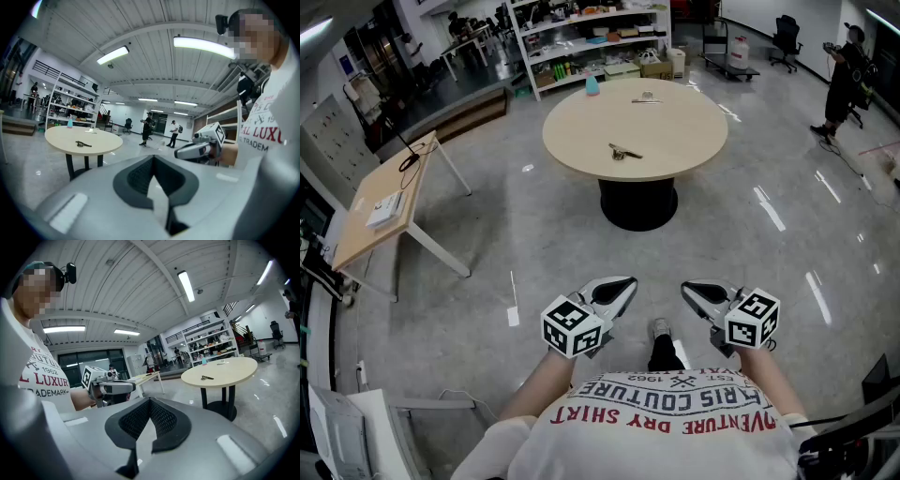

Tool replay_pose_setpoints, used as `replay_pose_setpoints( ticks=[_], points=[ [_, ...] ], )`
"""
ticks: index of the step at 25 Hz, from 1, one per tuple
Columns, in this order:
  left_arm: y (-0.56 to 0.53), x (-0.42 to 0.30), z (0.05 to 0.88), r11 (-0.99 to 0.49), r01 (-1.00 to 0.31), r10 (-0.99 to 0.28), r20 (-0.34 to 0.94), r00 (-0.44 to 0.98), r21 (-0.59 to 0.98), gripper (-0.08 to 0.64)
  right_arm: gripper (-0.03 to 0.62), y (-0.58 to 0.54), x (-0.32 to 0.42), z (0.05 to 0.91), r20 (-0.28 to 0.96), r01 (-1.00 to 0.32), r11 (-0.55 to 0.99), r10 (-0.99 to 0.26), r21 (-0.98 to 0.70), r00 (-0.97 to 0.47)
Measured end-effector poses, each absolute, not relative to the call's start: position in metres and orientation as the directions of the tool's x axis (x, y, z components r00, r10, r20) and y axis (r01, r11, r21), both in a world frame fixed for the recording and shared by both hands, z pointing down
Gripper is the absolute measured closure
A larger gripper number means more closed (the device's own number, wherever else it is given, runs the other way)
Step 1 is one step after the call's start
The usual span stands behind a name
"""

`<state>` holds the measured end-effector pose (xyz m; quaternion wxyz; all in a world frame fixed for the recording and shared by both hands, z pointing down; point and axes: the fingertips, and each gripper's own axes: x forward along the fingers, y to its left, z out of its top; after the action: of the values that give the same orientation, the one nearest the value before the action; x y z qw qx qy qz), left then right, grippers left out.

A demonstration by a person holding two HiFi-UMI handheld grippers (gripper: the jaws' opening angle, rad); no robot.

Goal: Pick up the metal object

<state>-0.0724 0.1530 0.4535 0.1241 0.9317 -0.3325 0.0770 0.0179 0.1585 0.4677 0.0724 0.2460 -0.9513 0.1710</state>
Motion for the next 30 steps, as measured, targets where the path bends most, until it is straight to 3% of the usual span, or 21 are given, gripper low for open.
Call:
replay_pose_setpoints(
  ticks=[10, 16, 30],
  points=[
    [-0.050, -0.060, 0.478, -0.720, -0.669, -0.619, 0.263, 0.740, 0.187, 0.557, 0.591, -0.050, 0.022, 0.492, 0.233, -0.466, 0.826, -0.408, -0.319, -0.883],
    [-0.164, -0.056, 0.450, -0.701, -0.699, -0.662, 0.237, 0.711, 0.143, 0.557, 0.591, -0.170, 0.027, 0.461, 0.214, -0.437, 0.865, -0.391, -0.247, -0.895],
    [-0.266, -0.067, 0.429, -0.687, -0.718, -0.688, 0.220, 0.692, 0.113, 0.557, 0.591, -0.276, 0.015, 0.429, 0.160, -0.401, 0.885, -0.372, -0.236, -0.914]
  ],
)
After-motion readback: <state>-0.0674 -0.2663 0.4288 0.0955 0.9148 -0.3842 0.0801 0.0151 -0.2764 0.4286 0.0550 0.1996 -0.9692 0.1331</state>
